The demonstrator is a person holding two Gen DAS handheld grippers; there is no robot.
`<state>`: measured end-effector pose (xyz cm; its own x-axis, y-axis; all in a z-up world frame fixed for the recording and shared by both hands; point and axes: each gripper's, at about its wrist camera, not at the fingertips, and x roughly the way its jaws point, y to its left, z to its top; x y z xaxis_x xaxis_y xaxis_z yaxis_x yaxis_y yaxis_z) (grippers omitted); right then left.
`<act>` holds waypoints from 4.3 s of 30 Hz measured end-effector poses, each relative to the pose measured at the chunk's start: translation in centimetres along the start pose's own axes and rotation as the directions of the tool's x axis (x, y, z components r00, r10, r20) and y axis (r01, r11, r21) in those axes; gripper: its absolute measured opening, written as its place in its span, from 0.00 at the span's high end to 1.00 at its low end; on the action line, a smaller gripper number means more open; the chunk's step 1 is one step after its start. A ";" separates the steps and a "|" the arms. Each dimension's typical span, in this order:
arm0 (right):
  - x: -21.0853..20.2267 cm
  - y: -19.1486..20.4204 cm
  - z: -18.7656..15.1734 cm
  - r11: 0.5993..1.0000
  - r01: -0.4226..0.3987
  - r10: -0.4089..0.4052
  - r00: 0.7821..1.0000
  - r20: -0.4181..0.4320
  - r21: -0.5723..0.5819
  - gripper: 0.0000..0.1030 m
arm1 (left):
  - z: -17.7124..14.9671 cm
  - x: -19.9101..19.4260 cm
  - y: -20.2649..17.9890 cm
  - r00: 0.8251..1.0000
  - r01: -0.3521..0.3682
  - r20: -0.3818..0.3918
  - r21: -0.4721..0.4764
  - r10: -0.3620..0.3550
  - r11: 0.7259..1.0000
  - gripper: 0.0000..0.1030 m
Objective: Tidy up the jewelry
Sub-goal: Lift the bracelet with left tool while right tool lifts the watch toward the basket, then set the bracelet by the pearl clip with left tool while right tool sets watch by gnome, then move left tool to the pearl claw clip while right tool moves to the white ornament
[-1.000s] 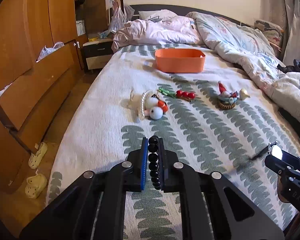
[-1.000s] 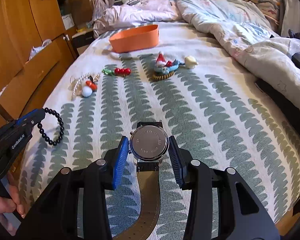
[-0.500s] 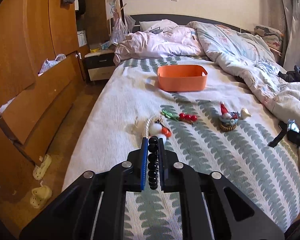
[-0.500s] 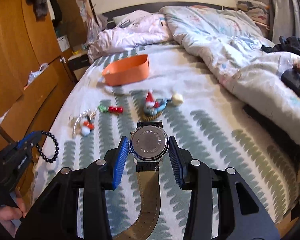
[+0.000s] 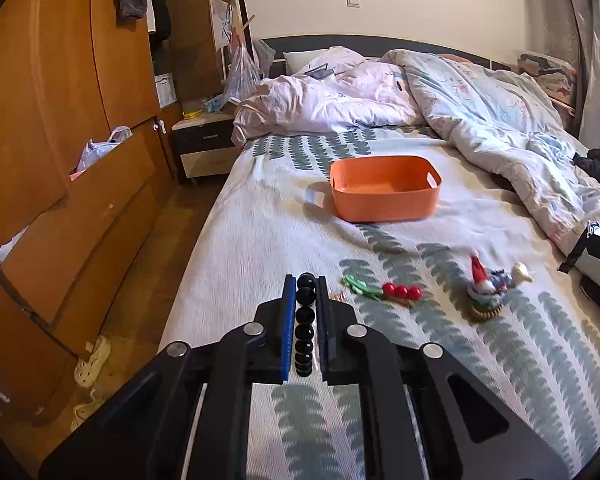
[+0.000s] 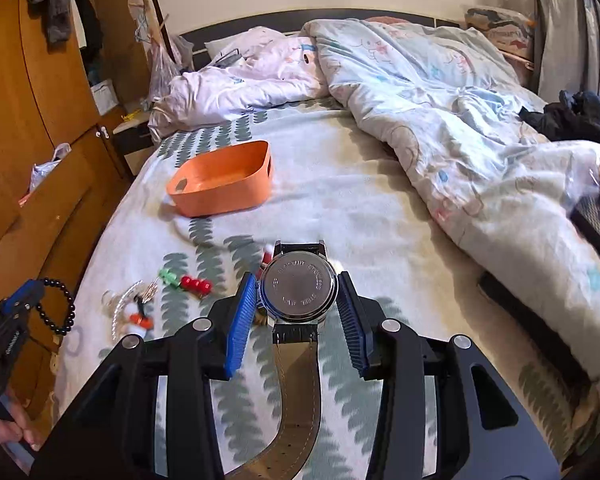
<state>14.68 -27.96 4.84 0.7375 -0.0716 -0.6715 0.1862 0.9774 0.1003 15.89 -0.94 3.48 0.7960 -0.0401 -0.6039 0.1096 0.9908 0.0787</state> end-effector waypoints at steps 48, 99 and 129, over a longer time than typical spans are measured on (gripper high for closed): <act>10.0 -1.6 1.7 1.000 0.003 -0.003 0.999 -0.047 -0.011 0.25 | 0.4 8.1 0.8 0.999 -0.001 -0.047 -0.025 0.000 1.000 0.41; -3.9 1.9 -13.5 0.995 -0.093 0.093 0.996 0.007 0.043 0.19 | -10.1 -5.5 -2.0 1.000 -0.003 -0.005 -0.049 0.003 0.999 0.22; -2.4 -0.4 -10.2 0.993 -0.068 0.065 0.998 0.027 0.097 0.19 | -8.8 -3.4 0.2 0.999 0.009 -0.031 -0.107 -0.012 0.994 0.17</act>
<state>6.18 -26.10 -1.09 0.7655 -0.0132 -0.6433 0.1981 0.9560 0.2162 7.96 0.53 -1.40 0.7761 -0.0480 -0.6288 0.0520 0.9986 -0.0121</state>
